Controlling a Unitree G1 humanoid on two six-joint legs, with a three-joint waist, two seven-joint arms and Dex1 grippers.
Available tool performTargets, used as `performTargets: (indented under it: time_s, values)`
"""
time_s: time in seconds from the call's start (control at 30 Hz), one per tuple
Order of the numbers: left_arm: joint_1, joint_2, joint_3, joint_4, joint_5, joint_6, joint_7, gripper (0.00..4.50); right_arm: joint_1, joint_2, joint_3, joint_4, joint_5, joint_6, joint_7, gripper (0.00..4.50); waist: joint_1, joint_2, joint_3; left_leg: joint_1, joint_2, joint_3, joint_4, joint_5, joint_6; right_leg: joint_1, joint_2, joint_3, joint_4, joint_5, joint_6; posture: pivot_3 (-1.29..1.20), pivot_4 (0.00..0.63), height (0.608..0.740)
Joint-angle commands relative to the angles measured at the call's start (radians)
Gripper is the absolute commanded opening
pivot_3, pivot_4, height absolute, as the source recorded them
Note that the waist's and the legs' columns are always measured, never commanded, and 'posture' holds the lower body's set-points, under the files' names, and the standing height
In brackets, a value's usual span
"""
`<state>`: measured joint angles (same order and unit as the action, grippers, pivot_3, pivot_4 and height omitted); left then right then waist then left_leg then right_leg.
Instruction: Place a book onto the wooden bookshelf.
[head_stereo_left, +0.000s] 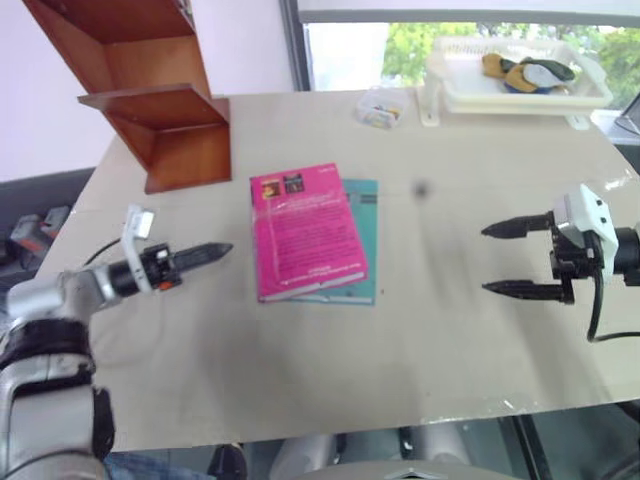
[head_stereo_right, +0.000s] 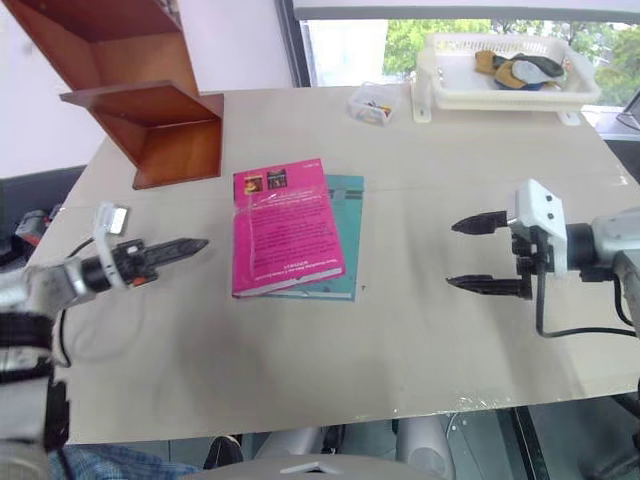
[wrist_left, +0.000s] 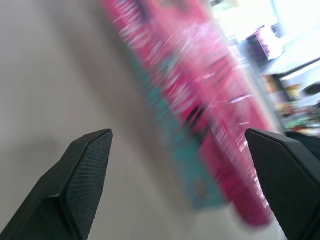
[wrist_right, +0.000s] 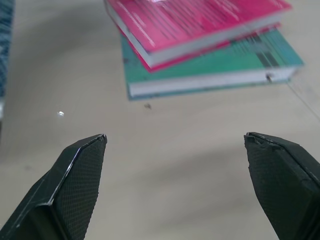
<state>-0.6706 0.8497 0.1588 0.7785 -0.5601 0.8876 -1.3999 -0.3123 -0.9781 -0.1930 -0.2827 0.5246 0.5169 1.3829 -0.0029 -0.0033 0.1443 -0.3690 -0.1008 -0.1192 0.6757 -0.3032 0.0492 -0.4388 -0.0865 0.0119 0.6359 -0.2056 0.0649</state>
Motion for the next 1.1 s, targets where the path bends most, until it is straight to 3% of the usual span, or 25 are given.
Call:
performTargets:
  time_s: [0.03, 0.37, 0.83, 0.93, 0.97, 1.03, 1.1]
  values:
    - [-0.152, -0.035, -0.022, 0.171, 0.037, 0.034, -0.049, 4.48, 0.014, -0.021, -0.069, -0.063, 0.05, 0.018, -0.039, 4.5, -0.001, -0.001, 0.0, 0.0, -0.001, 0.0, 0.001, 0.0, 0.0, 0.0, 0.0, 0.0, 0.0, 0.0, 0.0, 0.0, 0.15, 0.74]
    - [-0.328, -0.133, -0.067, 0.435, 0.175, 0.025, -0.087, 4.48, 0.101, -0.059, -0.163, -0.167, 0.107, 0.069, -0.115, 4.5, -0.013, -0.002, 0.0, -0.009, -0.001, 0.001, 0.007, 0.0, 0.001, -0.009, 0.0, 0.0, 0.006, 0.0, 0.0, 0.0, 0.15, 0.74]
    - [-0.379, -0.183, -0.001, 0.502, 0.222, 0.025, -0.065, 4.48, 0.171, -0.087, -0.177, -0.188, 0.098, 0.044, -0.153, 4.5, -0.008, -0.004, 0.0, -0.012, -0.001, -0.001, 0.011, 0.0, 0.001, -0.009, -0.001, -0.003, 0.006, 0.0, 0.0, 0.0, 0.15, 0.74]
    - [-0.381, -0.18, 0.015, 0.504, 0.224, 0.023, -0.06, 3.59, 0.173, -0.089, -0.167, -0.185, 0.091, 0.034, -0.154, 4.5, -0.009, -0.004, 0.0, -0.012, -0.001, -0.001, 0.011, 0.0, 0.001, -0.009, -0.001, -0.002, 0.006, 0.0, 0.0, 0.0, 0.15, 0.74]
    - [-0.381, -0.18, 0.019, 0.505, 0.226, 0.023, -0.059, 3.47, 0.172, -0.089, -0.165, -0.185, 0.091, 0.034, -0.155, 4.5, -0.008, -0.004, 0.0, -0.012, -0.001, -0.001, 0.011, 0.0, 0.001, -0.009, -0.001, -0.003, 0.006, 0.0, 0.0, 0.0, 0.15, 0.74]
    - [-0.379, -0.18, 0.025, 0.5, 0.227, 0.028, -0.061, 2.46, 0.166, -0.09, -0.16, -0.18, 0.088, 0.029, -0.153, 4.5, -0.008, -0.004, 0.0, -0.012, -0.001, -0.001, 0.011, 0.0, 0.001, -0.009, -0.001, -0.002, 0.007, 0.0, 0.0, 0.0, 0.15, 0.74]
    - [-0.376, -0.175, 0.026, 0.496, 0.227, 0.032, -0.067, 1.72, 0.163, -0.091, -0.155, -0.175, 0.085, 0.023, -0.15, 4.5, -0.008, -0.005, 0.0, -0.012, -0.001, -0.001, 0.011, 0.0, 0.001, -0.009, -0.001, -0.003, 0.007, 0.0, 0.0, 0.0, 0.15, 0.74]
